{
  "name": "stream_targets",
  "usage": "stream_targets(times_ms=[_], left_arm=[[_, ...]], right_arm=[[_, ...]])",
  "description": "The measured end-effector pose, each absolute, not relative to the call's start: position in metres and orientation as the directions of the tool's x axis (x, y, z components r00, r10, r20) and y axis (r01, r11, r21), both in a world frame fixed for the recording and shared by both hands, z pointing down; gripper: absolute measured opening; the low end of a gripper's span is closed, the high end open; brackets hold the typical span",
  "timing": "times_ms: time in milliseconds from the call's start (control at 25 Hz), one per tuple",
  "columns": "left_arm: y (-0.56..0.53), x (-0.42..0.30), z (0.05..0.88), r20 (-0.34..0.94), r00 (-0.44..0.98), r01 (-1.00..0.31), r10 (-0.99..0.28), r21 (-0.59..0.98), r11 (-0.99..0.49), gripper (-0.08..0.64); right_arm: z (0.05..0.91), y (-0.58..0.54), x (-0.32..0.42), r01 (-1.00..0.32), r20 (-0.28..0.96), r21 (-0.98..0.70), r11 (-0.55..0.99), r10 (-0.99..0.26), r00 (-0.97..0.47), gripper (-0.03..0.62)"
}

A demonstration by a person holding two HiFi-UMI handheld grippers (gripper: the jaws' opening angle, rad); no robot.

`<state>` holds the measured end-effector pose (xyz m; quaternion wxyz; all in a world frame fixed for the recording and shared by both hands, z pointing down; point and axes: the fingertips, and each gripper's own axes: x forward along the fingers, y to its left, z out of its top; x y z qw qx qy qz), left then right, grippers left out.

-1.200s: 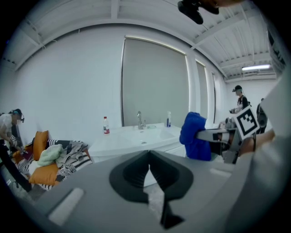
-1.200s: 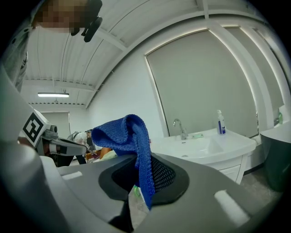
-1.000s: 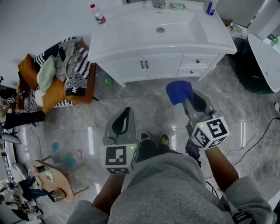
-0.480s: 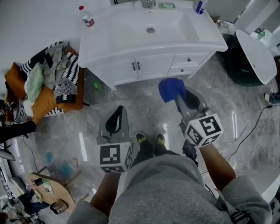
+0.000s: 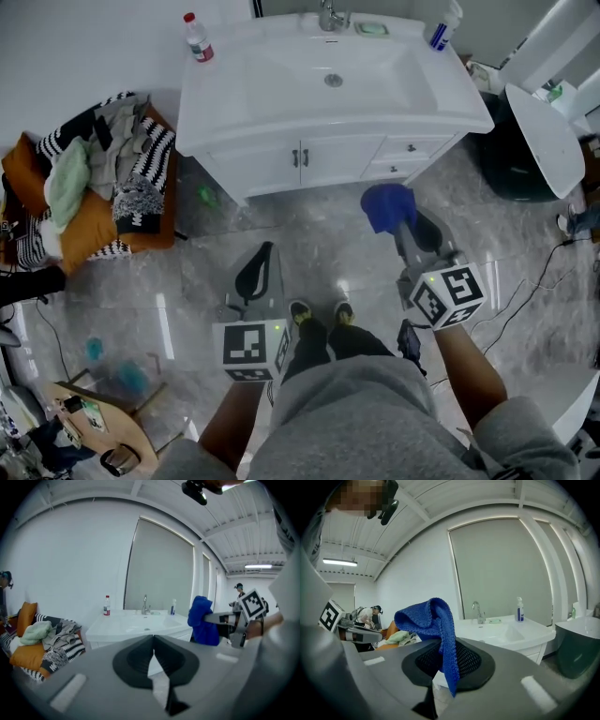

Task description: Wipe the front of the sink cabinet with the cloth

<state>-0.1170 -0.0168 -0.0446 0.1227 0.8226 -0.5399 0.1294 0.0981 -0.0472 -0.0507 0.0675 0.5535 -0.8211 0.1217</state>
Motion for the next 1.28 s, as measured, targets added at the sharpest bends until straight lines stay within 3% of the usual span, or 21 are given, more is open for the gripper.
stream_targets(times_ms=[280, 600, 1040, 1280], left_arm=[[-0.035, -0.134, -0.015, 0.38, 0.331, -0.939, -0.864, 0.037, -0.343, 0.011], [-0.074, -0.137, 0.047, 0.42, 0.243, -0.963, -0.874, -0.006, -0.27, 0.011], [-0.141, -0.131, 0.205, 0.412, 0.204, -0.973, -0.888, -0.017, -0.231, 0.011], [-0.182, -0.134, 0.316, 0.357, 0.183, -0.979, -0.916, -0.02, -0.204, 0.011]], right_arm=[[-0.019, -0.078, 0.131, -0.965, 0.308, -0.044, 0.26, -0.915, -0.26, 0.057], [0.053, -0.136, 0.173, -0.963, 0.334, -0.173, 0.205, -0.908, -0.253, 0.057], [0.208, -0.211, 0.195, -0.967, 0.317, -0.185, 0.178, -0.92, -0.23, 0.057], [0.281, -0.263, 0.212, -0.984, 0.219, -0.093, 0.152, -0.961, -0.169, 0.058]])
